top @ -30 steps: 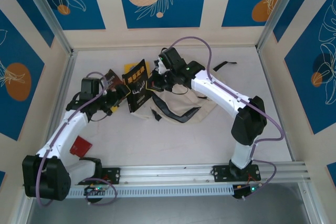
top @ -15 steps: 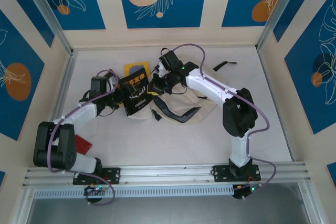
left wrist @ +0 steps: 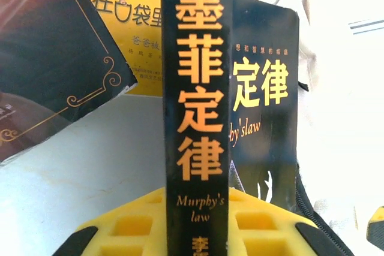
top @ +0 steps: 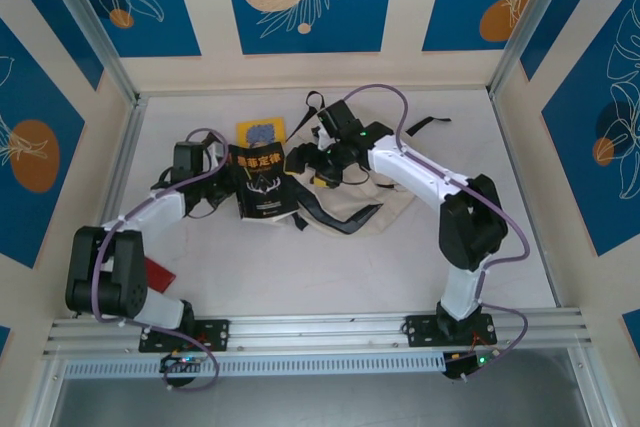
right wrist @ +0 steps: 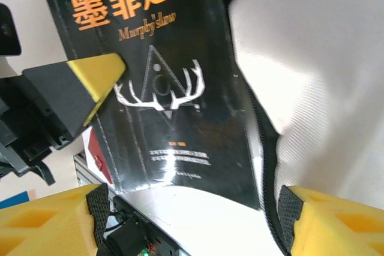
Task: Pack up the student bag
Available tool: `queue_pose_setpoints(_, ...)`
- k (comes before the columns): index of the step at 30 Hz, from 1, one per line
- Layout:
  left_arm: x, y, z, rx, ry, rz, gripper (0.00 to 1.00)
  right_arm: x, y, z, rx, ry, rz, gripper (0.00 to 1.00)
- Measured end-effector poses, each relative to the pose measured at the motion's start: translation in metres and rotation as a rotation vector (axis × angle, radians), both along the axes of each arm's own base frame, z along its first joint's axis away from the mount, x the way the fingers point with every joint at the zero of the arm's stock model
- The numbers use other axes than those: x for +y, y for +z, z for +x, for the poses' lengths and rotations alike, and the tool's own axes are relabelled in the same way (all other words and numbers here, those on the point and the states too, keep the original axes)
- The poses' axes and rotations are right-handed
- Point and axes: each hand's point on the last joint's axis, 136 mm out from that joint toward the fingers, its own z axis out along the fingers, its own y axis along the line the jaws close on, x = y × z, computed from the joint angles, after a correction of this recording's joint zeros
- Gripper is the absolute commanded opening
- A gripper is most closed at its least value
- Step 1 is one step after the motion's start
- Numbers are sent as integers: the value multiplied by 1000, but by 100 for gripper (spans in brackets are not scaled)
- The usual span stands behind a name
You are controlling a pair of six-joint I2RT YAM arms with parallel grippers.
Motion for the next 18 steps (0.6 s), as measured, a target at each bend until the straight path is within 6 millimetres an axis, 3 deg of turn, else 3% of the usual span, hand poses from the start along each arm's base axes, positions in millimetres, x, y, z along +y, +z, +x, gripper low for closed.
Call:
queue_pose_setpoints(4,8,21,-9,-21,11,52,11,-18,5,-5,-15,-24,3,77)
queue_pose_setpoints(9,17,86,-19,-135,36,93,12,-35,11,-11,-29,-30,42,77)
queue_pose_setpoints(14,19,152,-35,-269,58,60,11,-30,36,-15,-64,30,148,77)
queue_pose_setpoints(18,16,174,-44,-294,63,2,11,-16,67,-27,-84,130,280,77)
